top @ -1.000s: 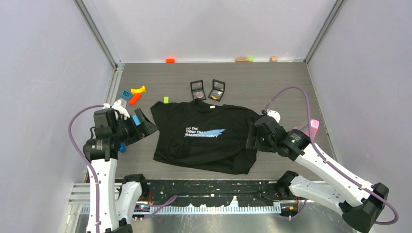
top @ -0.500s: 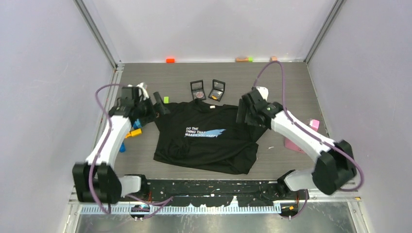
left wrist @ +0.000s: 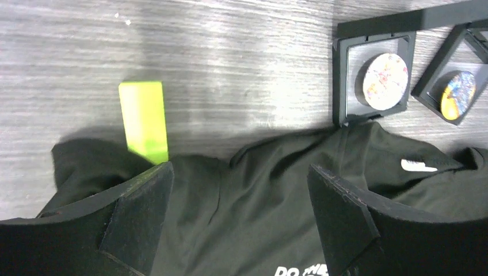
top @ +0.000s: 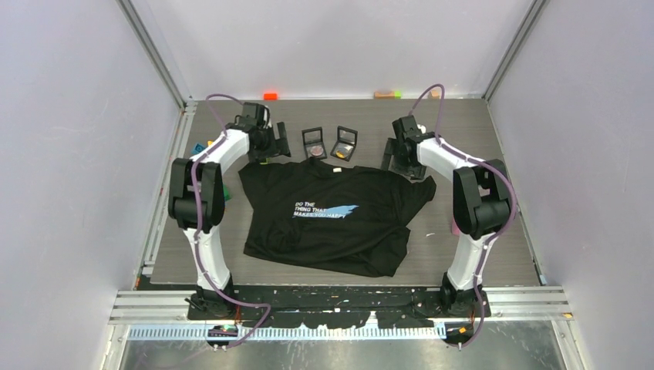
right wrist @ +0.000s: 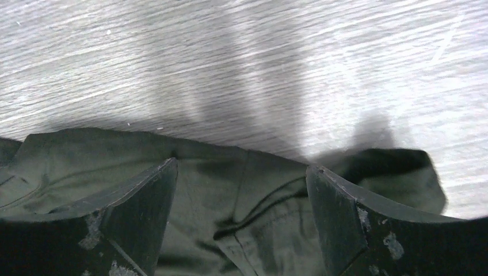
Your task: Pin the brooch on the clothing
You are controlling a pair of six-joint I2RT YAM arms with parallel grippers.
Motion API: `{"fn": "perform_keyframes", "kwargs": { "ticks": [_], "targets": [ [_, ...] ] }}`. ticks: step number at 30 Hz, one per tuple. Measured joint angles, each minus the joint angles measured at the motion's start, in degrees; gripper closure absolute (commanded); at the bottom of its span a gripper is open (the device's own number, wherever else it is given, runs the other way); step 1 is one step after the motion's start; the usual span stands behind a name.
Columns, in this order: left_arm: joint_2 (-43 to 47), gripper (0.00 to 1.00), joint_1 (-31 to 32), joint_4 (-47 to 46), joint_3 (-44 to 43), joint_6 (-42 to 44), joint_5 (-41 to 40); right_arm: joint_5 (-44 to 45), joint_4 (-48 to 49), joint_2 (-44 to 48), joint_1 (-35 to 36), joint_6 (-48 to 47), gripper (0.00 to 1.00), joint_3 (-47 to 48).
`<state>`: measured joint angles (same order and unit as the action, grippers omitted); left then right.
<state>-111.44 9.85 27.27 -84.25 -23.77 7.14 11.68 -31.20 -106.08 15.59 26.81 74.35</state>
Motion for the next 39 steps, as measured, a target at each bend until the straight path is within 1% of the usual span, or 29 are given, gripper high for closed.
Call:
{"fn": "perform_keyframes", "kwargs": {
  "ticks": [2, 4, 5, 9, 10, 11, 12, 13, 14, 15, 16, 17, 18, 19, 21, 27, 30, 35, 39],
  "targets": [
    [-2.36, 0.11, 0.48, 0.28, -1.9, 0.66, -0.68, -1.4, 0.07, -2.21, -0.02, -0.2, 0.14, 0.87],
    [-4.33, 0.13, 1.03, 0.9, -3.41, 1.57, -1.42, -2.49, 0.15, -3.69, -0.02, -0.33, 0.18, 1.14],
    [-5.11, 0.15, 1.25, 0.98, -3.89, 1.88, -1.79, -2.86, 0.13, -4.15, -0.02, -0.35, 0.19, 1.16],
    [-7.04, 0.34, 1.51, 1.66, -4.17, 2.82, -2.69, -3.8, 0.22, -4.96, -0.02, -0.39, 0.3, 1.36],
    [-7.54, 0.39, 1.51, 1.81, -4.17, 3.1, -2.89, -3.87, 0.24, -4.98, -0.02, -0.37, 0.37, 1.36],
    [-8.04, 0.47, 1.51, 1.9, -4.17, 3.26, -3.02, -3.96, 0.24, -4.98, -0.02, -0.31, 0.43, 1.36],
    [-8.24, 0.54, 1.51, 2.01, -4.44, 3.32, -3.15, -4.13, 0.31, -4.98, -0.02, -0.2, 0.54, 1.36],
    [-8.24, 0.6, 1.51, 1.9, -4.55, 3.32, -3.08, -4.22, 0.37, -4.98, -0.02, 0.13, 0.59, 1.33],
    [-8.35, 0.7, 1.51, 1.95, -4.57, 3.34, -3.04, -4.35, 0.37, -4.98, -0.02, -0.09, 0.68, 1.31],
    [-8.44, 0.81, 1.51, 2.03, -4.55, 3.1, -3.02, -4.39, 0.46, -4.98, -0.02, 0.28, 0.73, 1.27],
    [-8.57, 0.89, 1.51, 2.1, -4.44, 3.15, -2.97, -4.5, 0.57, -4.98, -0.02, 0.33, 0.81, 1.18],
    [-8.59, 0.98, 1.53, 1.99, -4.13, 3.15, -2.95, -4.61, 0.74, -4.98, -0.02, 0.52, 0.88, 1.07],
    [-8.55, 1.0, 1.57, 1.75, -3.65, 3.17, -2.8, -4.72, 0.92, -4.98, -0.02, 0.83, 0.9, 0.9],
    [-8.24, 1.0, 1.57, 1.27, -3.13, 3.06, -2.49, -4.87, 1.01, -4.94, -0.02, 0.74, 0.95, 0.83],
    [-7.04, 1.0, 1.57, 0.09, -1.14, 2.75, -1.9, -4.94, 1.27, -4.63, -0.02, 1.09, 0.99, 0.61],
    [-0.46, 1.0, 1.68, -0.85, 6.78, 1.49, -1.25, -4.74, 0.59, -0.07, -0.02, 1.33, 1.0, -0.76],
    [4.31, 1.0, 1.73, -1.11, 8.44, 1.03, -0.55, -4.48, -0.04, 4.2, 0.0, 1.33, 1.0, -0.83],
    [14.91, 1.0, 1.73, -3.76, 10.1, -1.05, 0.85, -3.61, -1.81, 13.99, 0.09, 1.27, 1.0, -0.85],
    [24.24, 1.0, 1.73, -5.38, 10.47, -2.6, 1.11, -2.71, -3.85, 23.67, 0.09, 0.35, 1.0, -0.59]
  ]
}}
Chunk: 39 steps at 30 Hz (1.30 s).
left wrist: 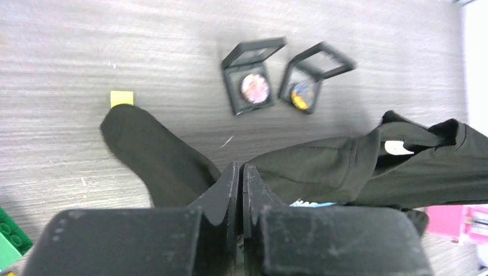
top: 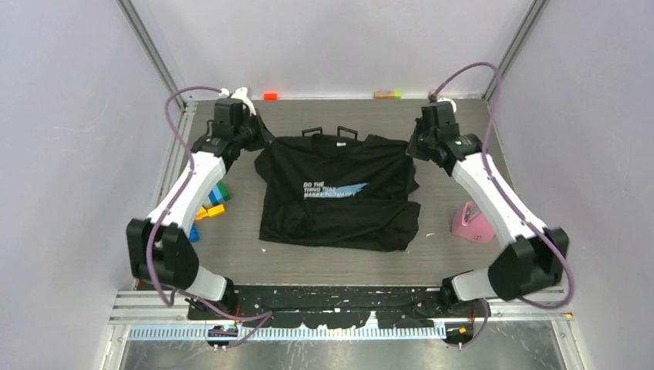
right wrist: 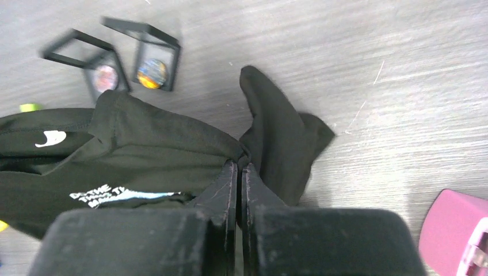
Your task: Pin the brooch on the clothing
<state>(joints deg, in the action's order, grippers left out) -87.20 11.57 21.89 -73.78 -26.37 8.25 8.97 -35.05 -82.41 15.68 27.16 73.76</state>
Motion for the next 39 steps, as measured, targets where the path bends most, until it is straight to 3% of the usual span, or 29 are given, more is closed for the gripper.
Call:
{"fn": "perform_keyframes", "kwargs": {
  "ticks": [6, 13, 26, 32, 39],
  "targets": [
    [13.31, 1.0, 0.0, 0.37, -0.5, -0.72, -0.04, 0.22, -3.87, 13.75, 0.0, -3.15, 1.0, 3.5],
    [25.4, 1.0, 0.09, 6.64, -10.43, 0.11, 0.39, 0.26, -6.34, 28.33, 0.0, -6.75, 1.0, 12.7],
    [41.94, 1.0, 0.37, 22.51, -24.04, 1.6, 3.56, -2.73, -10.25, 39.65, 0.02, -8.59, 1.0, 21.2],
    [44.37, 1.0, 0.37, 27.65, -20.39, 1.81, 3.5, -3.45, -12.52, 43.28, 0.15, -7.37, 1.0, 17.57],
    [42.66, 1.0, 0.37, 28.83, -3.78, 2.67, 0.26, 1.22, -10.86, 43.25, 0.31, -3.87, 1.0, -0.5]
  ]
}}
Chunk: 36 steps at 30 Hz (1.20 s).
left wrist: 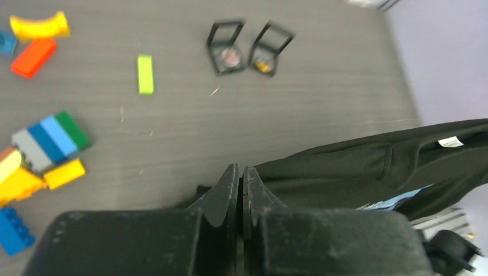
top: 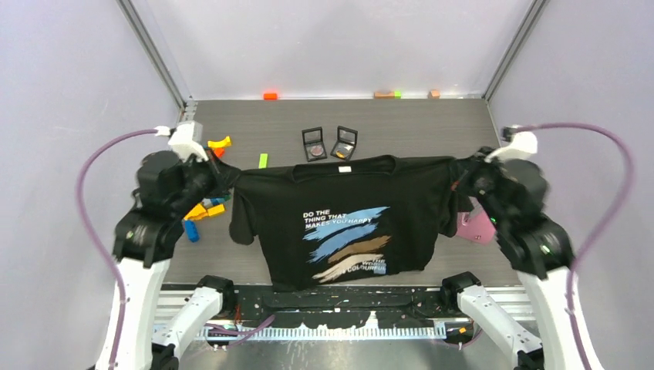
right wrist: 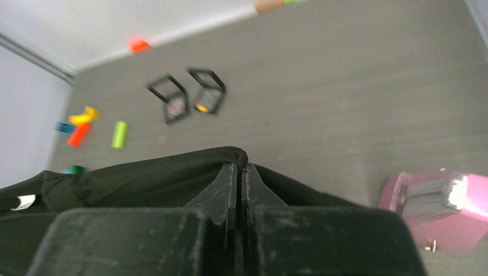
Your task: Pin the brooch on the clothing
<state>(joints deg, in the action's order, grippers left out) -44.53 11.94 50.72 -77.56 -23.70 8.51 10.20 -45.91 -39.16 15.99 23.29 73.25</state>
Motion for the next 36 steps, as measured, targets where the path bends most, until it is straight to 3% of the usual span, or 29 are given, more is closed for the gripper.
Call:
{"fn": "perform_keyframes", "kwargs": {
  "ticks": [6, 10, 11, 12, 13, 14, 15, 17, 21, 25, 29, 36],
  "targets": [
    [-9.53, 1.0, 0.0, -6.34, 11.98, 0.11, -6.34, 3.69, 9.42, -13.81, 0.04, 1.33, 1.0, -13.2],
    [-22.58, 1.0, 0.0, -13.62, 14.91, 0.09, -10.36, 6.93, 16.85, -27.34, 0.09, 1.01, 1.0, -15.34],
    [-25.46, 1.0, -0.02, -15.13, 14.97, 0.09, -11.04, 7.85, 18.91, -30.8, 0.07, 0.83, 0.96, -15.3],
    [-29.16, 0.92, -0.09, -17.2, 14.97, 0.11, -11.91, 8.74, 20.92, -34.05, 0.09, 0.61, 0.9, -15.13],
    [-33.48, 0.64, -0.15, -19.37, 14.62, 0.13, -12.63, 9.6, 22.43, -37.73, 0.09, 0.35, 0.71, -14.56],
    [-37.59, 0.43, -0.24, -20.9, 14.1, 0.15, -13.05, 10.34, 23.37, -41.68, 0.09, -0.02, 0.61, -13.33],
    [-40.59, 0.28, -0.31, -21.66, 13.53, 0.61, -13.16, 10.86, 24.09, -44.78, 0.09, -0.17, 0.42, -12.0],
    [-47.32, 0.18, -0.48, -22.25, 11.21, 1.11, -14.05, 12.5, 24.87, -52.48, 0.04, -1.42, 0.29, -7.76],
    [-54.34, 0.14, -1.09, -22.69, 7.41, 1.55, -14.56, 14.64, 23.26, -63.52, -0.13, -3.5, 0.22, 0.55],
    [-53.07, 0.14, -1.18, -23.43, 6.23, 1.73, -14.23, 15.89, 20.98, -64.24, -0.33, -3.72, 0.2, 1.7],
    [-48.72, 0.12, -1.18, -24.72, 7.23, 1.64, -12.24, 15.5, 20.22, -59.39, -0.35, -3.13, 0.19, -2.01],
    [-39.67, 0.09, -1.25, -27.15, 18.08, 0.26, -8.31, 15.1, 15.74, -46.14, -0.44, 1.66, 0.2, -10.88]
  ]
}}
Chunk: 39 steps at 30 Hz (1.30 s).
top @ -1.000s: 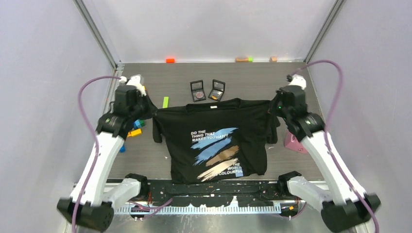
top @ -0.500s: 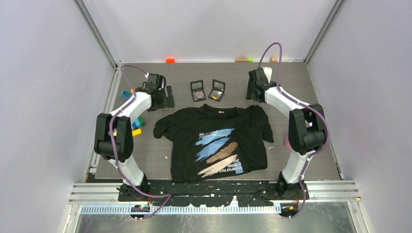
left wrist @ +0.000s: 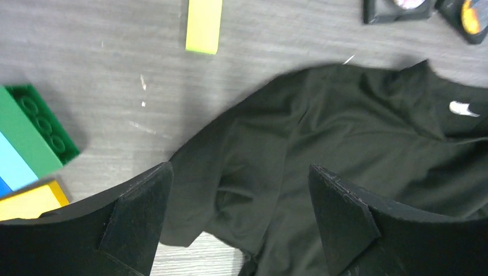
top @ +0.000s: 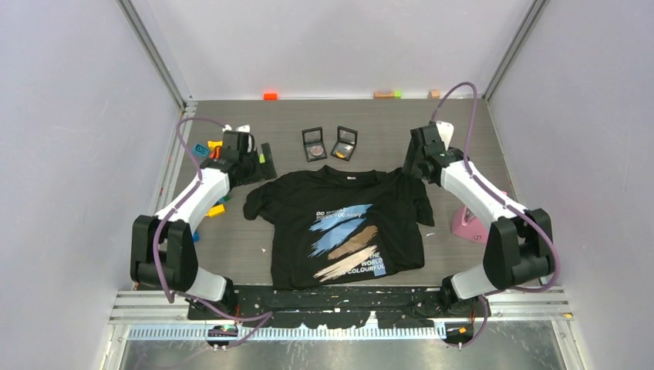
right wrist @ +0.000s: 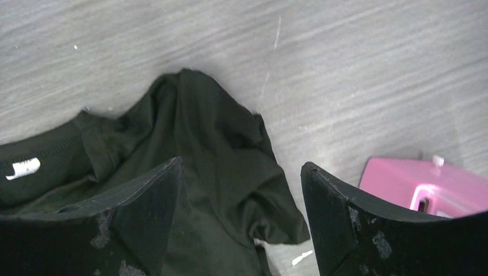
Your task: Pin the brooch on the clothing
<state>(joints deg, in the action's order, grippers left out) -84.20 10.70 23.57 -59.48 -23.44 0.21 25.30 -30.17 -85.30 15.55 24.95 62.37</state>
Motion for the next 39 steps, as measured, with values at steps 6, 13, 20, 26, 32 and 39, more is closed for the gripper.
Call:
{"fn": "perform_keyframes", "kwargs": {
  "ticks": [6, 13, 20, 26, 32, 39],
  "targets": [
    [7.89, 0.03, -2.54, -1.86, 13.29, -4.5, 0.74, -1.9, -3.56, 4.7, -2.05, 3.78, 0.2, -4.94],
    [14.21, 0.05, -3.82, -4.55, 20.87, -7.91, -1.77, -4.35, -6.78, 7.74, -4.9, 5.79, 0.25, -11.39],
    [11.85, 0.29, -5.6, -8.22, 21.49, -8.9, -1.49, -7.39, -7.08, 8.02, -5.29, 7.34, 0.35, -17.22],
    [7.48, 0.64, -5.6, -11.85, 21.49, -9.33, 0.26, -9.07, -5.2, 5.31, -5.6, 8.63, 0.78, -18.67],
    [5.46, 0.95, -5.84, -14.01, 21.49, -9.29, 0.94, -7.65, -5.18, 4.74, -7.67, 9.97, 0.99, -18.62],
    [5.49, 1.0, -7.96, -15.96, 22.16, -10.73, 1.07, -5.97, -6.32, 7.37, -14.29, 10.16, 1.0, -18.38]
  ]
}}
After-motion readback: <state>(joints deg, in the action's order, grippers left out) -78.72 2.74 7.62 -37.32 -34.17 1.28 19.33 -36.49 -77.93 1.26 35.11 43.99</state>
